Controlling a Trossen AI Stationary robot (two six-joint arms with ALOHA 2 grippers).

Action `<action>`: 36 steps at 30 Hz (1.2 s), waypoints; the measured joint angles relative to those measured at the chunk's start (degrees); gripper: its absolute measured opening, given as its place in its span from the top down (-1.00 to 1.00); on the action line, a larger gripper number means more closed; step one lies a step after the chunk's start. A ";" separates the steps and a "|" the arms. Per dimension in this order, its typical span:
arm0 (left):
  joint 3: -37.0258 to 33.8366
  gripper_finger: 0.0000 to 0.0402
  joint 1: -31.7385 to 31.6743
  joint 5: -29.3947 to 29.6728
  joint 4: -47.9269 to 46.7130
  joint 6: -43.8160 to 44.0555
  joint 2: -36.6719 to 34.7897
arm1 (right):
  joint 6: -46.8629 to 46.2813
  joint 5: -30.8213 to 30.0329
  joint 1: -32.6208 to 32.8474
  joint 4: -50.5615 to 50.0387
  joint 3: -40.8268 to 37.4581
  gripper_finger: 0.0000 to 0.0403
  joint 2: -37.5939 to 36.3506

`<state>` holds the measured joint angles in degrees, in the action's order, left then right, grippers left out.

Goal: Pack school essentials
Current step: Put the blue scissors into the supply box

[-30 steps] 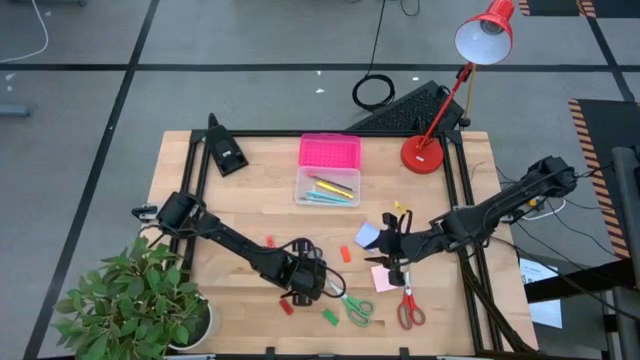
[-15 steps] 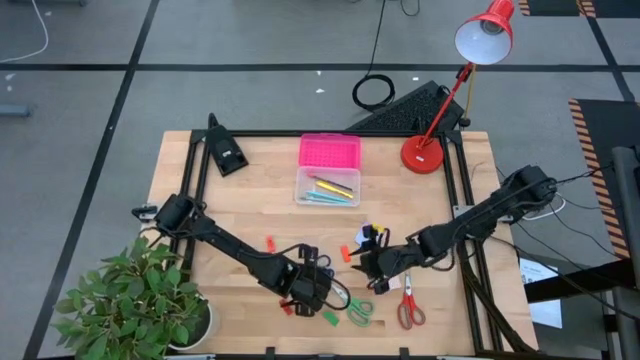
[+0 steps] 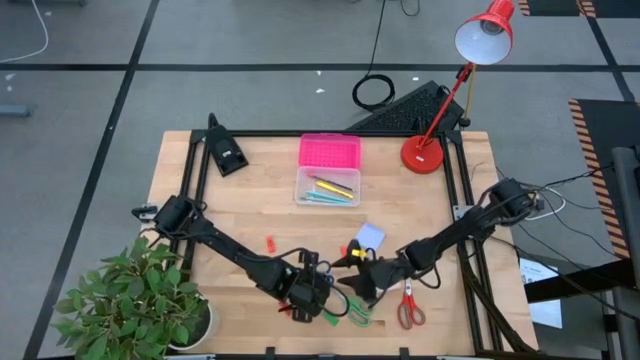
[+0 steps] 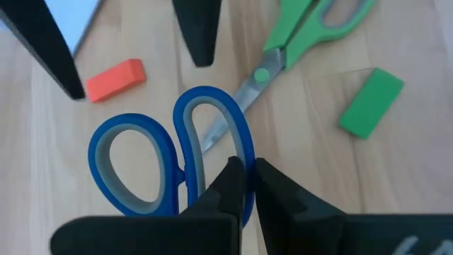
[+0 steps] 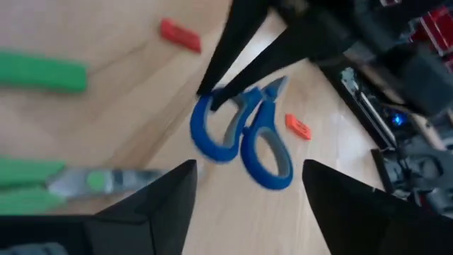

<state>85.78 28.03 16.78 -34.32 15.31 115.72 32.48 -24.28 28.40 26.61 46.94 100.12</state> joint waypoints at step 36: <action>0.00 0.88 0.24 -1.95 6.10 -1.77 -0.02 | 16.66 0.57 0.48 8.75 0.00 0.41 4.94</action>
<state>85.78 28.27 14.83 -28.23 13.54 115.70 49.15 -23.70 28.88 35.35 46.94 105.06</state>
